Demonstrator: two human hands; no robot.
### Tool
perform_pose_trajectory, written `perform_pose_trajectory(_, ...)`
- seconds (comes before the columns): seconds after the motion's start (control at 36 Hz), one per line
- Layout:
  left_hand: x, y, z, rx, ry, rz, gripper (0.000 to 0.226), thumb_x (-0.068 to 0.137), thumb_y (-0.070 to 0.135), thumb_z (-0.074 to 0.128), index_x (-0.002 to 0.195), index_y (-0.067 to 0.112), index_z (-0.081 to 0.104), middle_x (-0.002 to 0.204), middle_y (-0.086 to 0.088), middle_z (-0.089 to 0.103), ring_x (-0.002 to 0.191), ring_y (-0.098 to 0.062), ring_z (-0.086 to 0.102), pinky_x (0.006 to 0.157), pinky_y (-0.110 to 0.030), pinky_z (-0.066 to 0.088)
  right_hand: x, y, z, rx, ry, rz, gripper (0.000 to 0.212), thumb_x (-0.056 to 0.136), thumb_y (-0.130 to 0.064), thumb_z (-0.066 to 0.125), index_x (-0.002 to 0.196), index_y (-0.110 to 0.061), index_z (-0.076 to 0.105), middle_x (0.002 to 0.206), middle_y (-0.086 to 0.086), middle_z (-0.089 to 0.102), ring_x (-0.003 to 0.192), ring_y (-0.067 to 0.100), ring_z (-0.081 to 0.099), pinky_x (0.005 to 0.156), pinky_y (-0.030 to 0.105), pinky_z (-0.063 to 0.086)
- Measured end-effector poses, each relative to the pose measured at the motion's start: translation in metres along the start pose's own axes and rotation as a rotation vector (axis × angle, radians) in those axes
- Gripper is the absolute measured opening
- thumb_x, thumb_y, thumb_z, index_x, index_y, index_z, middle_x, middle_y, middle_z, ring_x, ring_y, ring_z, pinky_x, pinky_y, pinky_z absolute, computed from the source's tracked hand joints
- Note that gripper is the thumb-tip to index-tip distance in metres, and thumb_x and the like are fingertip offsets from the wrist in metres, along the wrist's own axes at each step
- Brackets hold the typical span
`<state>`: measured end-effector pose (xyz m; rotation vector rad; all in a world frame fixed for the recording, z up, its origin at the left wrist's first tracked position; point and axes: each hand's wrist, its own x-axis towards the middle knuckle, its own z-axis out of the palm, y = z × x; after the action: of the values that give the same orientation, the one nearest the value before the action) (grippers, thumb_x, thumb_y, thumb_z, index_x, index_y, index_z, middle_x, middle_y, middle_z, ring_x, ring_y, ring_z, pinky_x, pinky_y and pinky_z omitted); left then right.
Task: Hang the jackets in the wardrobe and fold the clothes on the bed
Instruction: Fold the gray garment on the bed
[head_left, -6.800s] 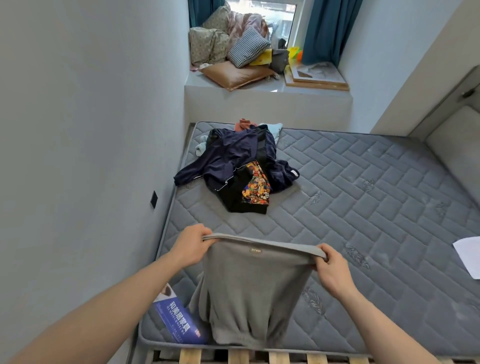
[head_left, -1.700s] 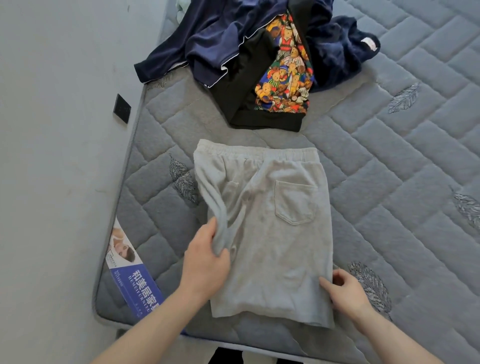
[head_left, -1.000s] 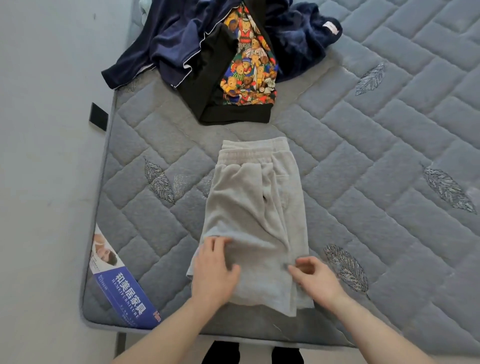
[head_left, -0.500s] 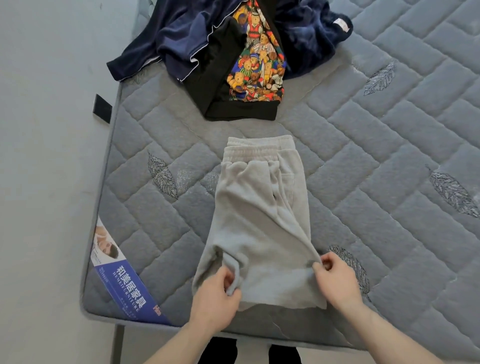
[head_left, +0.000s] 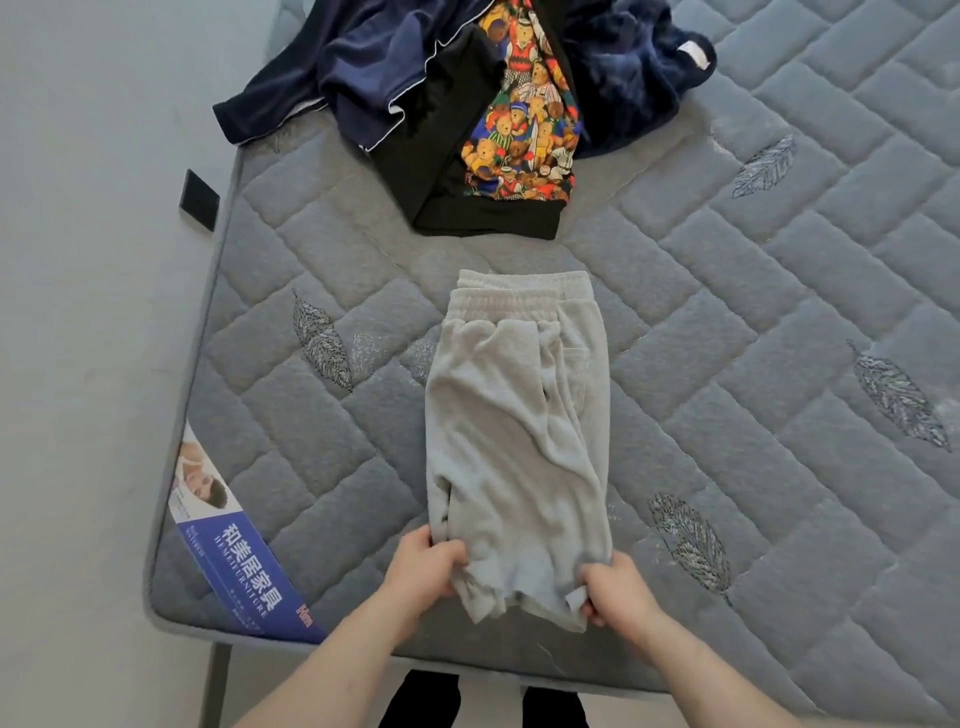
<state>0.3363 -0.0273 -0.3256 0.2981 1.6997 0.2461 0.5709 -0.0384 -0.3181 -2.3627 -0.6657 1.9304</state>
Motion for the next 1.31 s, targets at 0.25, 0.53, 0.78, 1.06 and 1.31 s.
perform_pose_trajectory(0.25,0.018,0.01,-0.024,0.581,0.127,0.023,0.027,0.087,0.012,0.052,0.113,0.015,0.055,0.112,-0.004,0.064,0.111,-0.03,0.061,0.089,-0.033,0.047,0.008,-0.004,-0.032,-0.391,0.098,-0.088,0.029,0.084,-0.037,0.07,0.107,-0.022,0.061,0.104,0.001,0.07,0.103,0.025,0.067,0.083,0.031,0.049)
perform_pose_trajectory(0.53,0.053,0.163,-0.031,0.496,0.35,0.525,0.05,0.087,0.029,0.067,0.131,0.016,0.048,0.121,0.001,0.055,0.104,-0.018,0.055,0.088,-0.031,0.039,0.027,-0.139,-0.055,-0.081,0.361,-0.452,0.039,0.09,-0.039,0.066,0.125,-0.023,0.059,0.119,-0.007,0.065,0.111,0.019,0.063,0.098,0.04,0.049)
perform_pose_trajectory(0.78,0.085,0.243,0.012,0.343,0.2,0.531,0.069,0.081,0.033,0.071,0.143,0.033,0.042,0.116,0.01,0.058,0.098,-0.012,0.058,0.072,-0.022,0.041,0.076,-0.231,-0.027,-0.004,0.258,-0.458,0.066,0.089,-0.047,0.072,0.143,-0.014,0.052,0.128,0.002,0.064,0.124,0.021,0.059,0.107,0.033,0.045)
perform_pose_trajectory(1.06,0.076,0.248,0.02,0.371,0.243,0.873,0.025,0.08,0.029,0.081,0.093,0.029,0.06,0.088,0.01,0.065,0.078,-0.006,0.061,0.076,-0.029,0.053,0.085,-0.222,-0.051,0.246,0.588,-0.719,0.017,0.091,-0.025,0.064,0.082,-0.039,0.065,0.073,-0.021,0.067,0.067,-0.005,0.059,0.061,0.005,0.042)
perform_pose_trajectory(1.31,0.098,0.262,0.031,0.419,0.217,0.499,0.084,0.076,0.039,0.081,0.143,0.019,0.035,0.138,-0.001,0.048,0.12,-0.021,0.054,0.101,-0.037,0.048,0.11,-0.222,-0.066,0.112,0.423,-0.423,0.062,0.084,-0.042,0.075,0.139,-0.025,0.054,0.116,-0.01,0.061,0.105,0.013,0.056,0.09,0.029,0.042)
